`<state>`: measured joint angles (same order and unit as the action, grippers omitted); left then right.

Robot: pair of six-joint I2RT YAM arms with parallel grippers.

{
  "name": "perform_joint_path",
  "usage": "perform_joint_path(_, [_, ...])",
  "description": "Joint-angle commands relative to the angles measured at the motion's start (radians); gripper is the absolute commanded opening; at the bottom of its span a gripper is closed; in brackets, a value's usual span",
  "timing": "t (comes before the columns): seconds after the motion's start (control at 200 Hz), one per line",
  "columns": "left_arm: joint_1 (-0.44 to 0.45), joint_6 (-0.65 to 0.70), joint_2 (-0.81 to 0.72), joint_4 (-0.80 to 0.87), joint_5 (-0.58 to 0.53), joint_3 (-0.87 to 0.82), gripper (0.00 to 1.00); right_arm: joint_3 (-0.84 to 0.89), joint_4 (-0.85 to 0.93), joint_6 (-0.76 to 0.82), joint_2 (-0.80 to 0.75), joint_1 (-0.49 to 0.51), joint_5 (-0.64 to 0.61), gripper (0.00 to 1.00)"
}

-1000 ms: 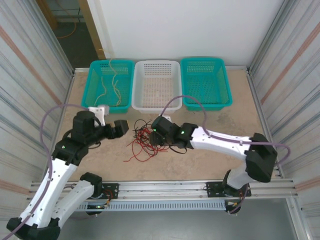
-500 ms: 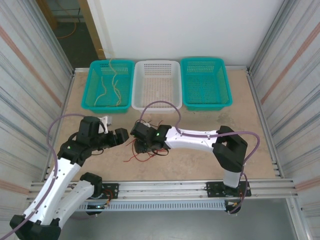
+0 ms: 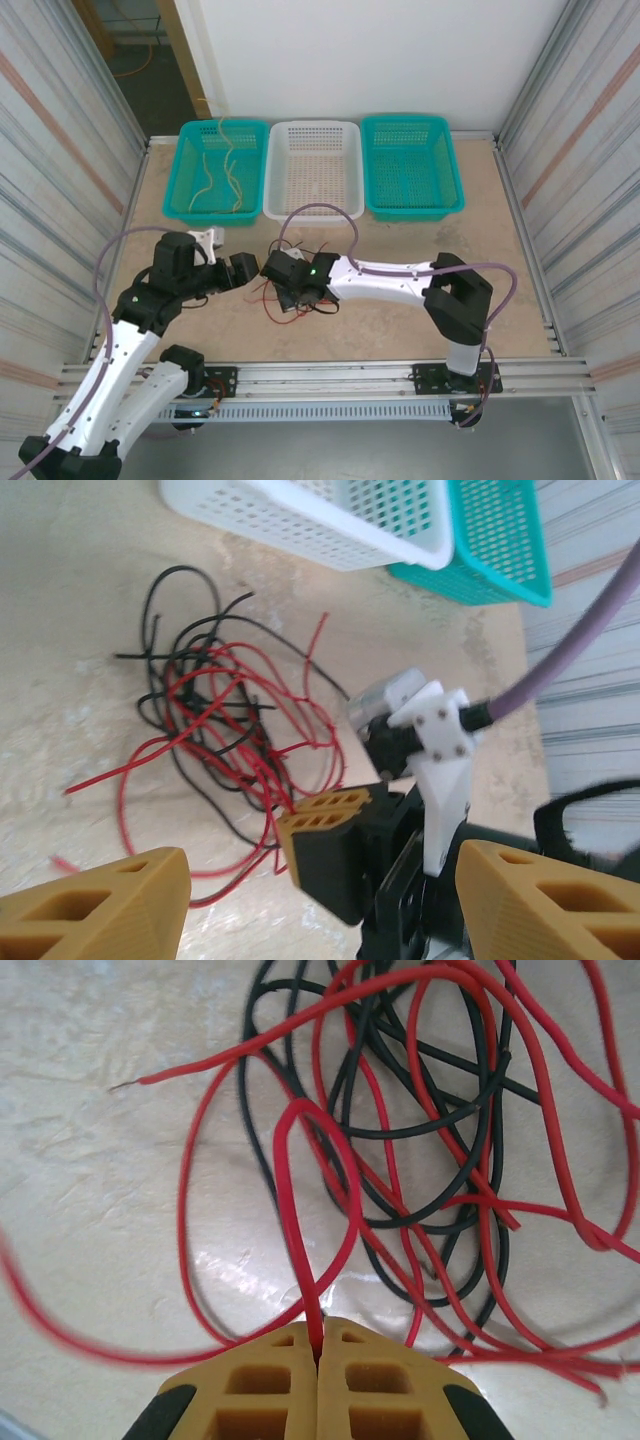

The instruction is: Untangle the cables

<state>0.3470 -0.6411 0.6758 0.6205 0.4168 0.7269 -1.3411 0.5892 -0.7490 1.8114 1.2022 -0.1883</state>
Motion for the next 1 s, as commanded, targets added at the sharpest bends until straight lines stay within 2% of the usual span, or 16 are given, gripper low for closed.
perform_joint_path(0.0, [-0.006,-0.038,0.006,-0.12,0.083,-0.01,0.65,-0.044,0.027,0.084,-0.133,0.053,-0.116,0.0])
perform_joint_path(0.07, [-0.005,-0.041,0.017,-0.141,0.089,0.004,0.62,-0.049,0.012,0.119,-0.192,0.065,-0.119,0.0])
perform_joint_path(0.2, [-0.001,-0.065,0.029,-0.233,0.167,0.011,0.59,-0.047,-0.033,0.179,-0.293,0.073,-0.091,0.0])
perform_joint_path(0.351, [0.034,-0.131,0.022,-0.424,0.265,0.003,0.64,-0.062,-0.045,0.219,-0.379,0.071,-0.096,0.0])
perform_joint_path(0.506, [0.084,-0.164,0.034,-0.538,0.301,0.016,0.66,-0.079,-0.064,0.244,-0.444,0.065,-0.11,0.0])
perform_joint_path(0.681, [0.099,-0.186,0.065,-0.564,0.336,0.011,0.58,-0.061,-0.11,0.244,-0.515,0.042,-0.111,0.0])
perform_joint_path(0.857, [0.11,-0.197,0.047,-0.586,0.321,-0.012,0.39,0.011,-0.196,0.193,-0.605,-0.031,0.001,0.0])
perform_joint_path(0.997, [0.11,-0.177,0.031,-0.553,0.295,-0.007,0.37,0.038,-0.217,0.168,-0.654,-0.088,0.05,0.0])
